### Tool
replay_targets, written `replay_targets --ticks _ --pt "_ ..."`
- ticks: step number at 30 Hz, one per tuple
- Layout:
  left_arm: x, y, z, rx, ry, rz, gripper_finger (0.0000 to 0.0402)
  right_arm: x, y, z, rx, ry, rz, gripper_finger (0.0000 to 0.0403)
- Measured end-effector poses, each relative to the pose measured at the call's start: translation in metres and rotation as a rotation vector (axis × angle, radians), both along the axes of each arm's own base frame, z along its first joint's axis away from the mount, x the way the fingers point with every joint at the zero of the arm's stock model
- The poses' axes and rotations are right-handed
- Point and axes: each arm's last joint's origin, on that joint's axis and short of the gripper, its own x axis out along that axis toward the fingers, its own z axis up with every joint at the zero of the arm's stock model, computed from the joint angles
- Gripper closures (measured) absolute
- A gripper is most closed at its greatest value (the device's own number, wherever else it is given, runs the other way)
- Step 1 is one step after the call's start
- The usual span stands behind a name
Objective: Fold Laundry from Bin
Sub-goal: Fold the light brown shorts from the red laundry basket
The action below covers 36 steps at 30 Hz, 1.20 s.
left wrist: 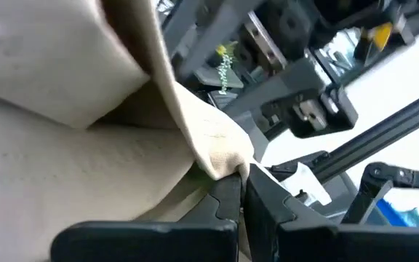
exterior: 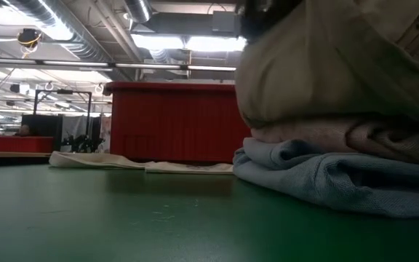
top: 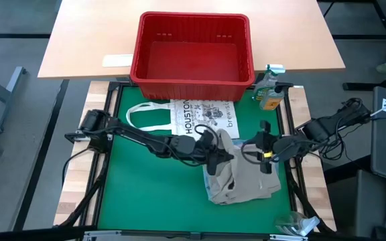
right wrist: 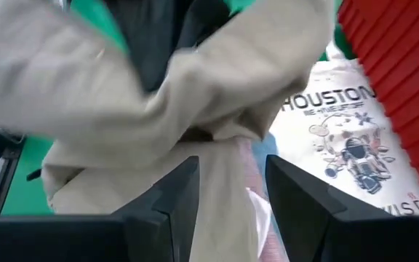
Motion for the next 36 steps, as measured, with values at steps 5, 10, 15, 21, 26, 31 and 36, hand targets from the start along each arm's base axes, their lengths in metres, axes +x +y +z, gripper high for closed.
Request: replay_targets --ticks 5,10,15,21,26,31,36 --pt "0.033 -0.004 0.003 0.092 -0.041 -0.033 0.0401 -0.004 -0.002 0.003 0.004 -0.019 -0.006 0.0243" --pt "0.068 -0.011 -0.005 0.156 -0.071 -0.046 0.0402 -0.005 -0.003 0.001 -0.005 0.010 0.002 0.0243" --pt "0.091 -0.015 -0.032 0.161 -0.045 -0.058 0.0402 -0.010 -0.005 -0.004 -0.037 0.082 0.009 0.0243" --pt "0.103 -0.012 -0.063 0.169 0.004 -0.043 0.0402 -0.015 -0.008 -0.009 -0.076 0.151 0.008 0.0243" --pt "0.105 -0.012 -0.078 0.184 0.046 -0.034 0.0402 -0.019 -0.011 -0.011 -0.113 0.189 -0.006 0.0243" --pt "0.106 -0.014 -0.081 0.201 0.044 -0.027 0.0402 -0.023 -0.013 -0.004 -0.117 0.199 -0.005 0.0243" --pt "0.106 -0.014 -0.085 0.209 0.057 0.020 0.0392 -0.022 -0.015 0.014 -0.129 0.098 -0.060 0.0243"
